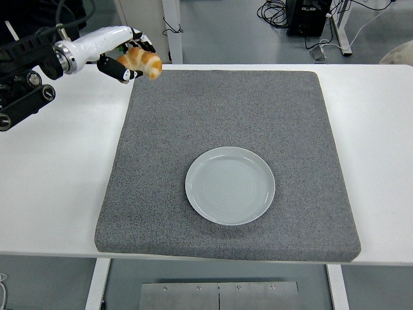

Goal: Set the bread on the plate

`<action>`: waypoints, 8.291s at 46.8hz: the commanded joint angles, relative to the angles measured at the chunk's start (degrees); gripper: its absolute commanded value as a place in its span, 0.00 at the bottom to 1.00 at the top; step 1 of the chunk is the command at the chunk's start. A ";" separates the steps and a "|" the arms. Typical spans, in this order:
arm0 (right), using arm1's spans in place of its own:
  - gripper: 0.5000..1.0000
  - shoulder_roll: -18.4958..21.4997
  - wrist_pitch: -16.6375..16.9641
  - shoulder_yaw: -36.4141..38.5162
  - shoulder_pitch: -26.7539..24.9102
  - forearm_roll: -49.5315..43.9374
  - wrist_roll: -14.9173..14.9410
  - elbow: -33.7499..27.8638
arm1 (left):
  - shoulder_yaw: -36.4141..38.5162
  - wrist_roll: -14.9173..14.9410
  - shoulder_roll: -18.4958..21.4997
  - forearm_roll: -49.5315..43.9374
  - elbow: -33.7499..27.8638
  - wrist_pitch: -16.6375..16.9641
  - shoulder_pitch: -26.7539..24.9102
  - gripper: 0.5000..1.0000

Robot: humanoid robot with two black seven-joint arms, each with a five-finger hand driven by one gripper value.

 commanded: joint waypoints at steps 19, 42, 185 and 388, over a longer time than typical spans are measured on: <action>1.00 0.00 0.00 0.00 0.00 0.03 -0.08 0.00 | -1.63 0.09 0.30 0.18 -6.06 -0.88 -2.84 0.19; 1.00 0.00 0.00 0.00 0.00 0.03 0.01 0.00 | -3.47 2.29 -2.25 1.50 -17.93 -0.88 -2.76 0.20; 1.00 0.00 0.00 0.00 0.00 0.03 0.01 0.00 | 3.29 3.16 -9.81 22.60 -24.70 8.70 13.24 0.23; 1.00 0.00 0.00 0.09 0.44 0.03 0.01 0.00 | -38.46 -5.98 -24.22 -60.11 21.80 -3.86 20.01 0.93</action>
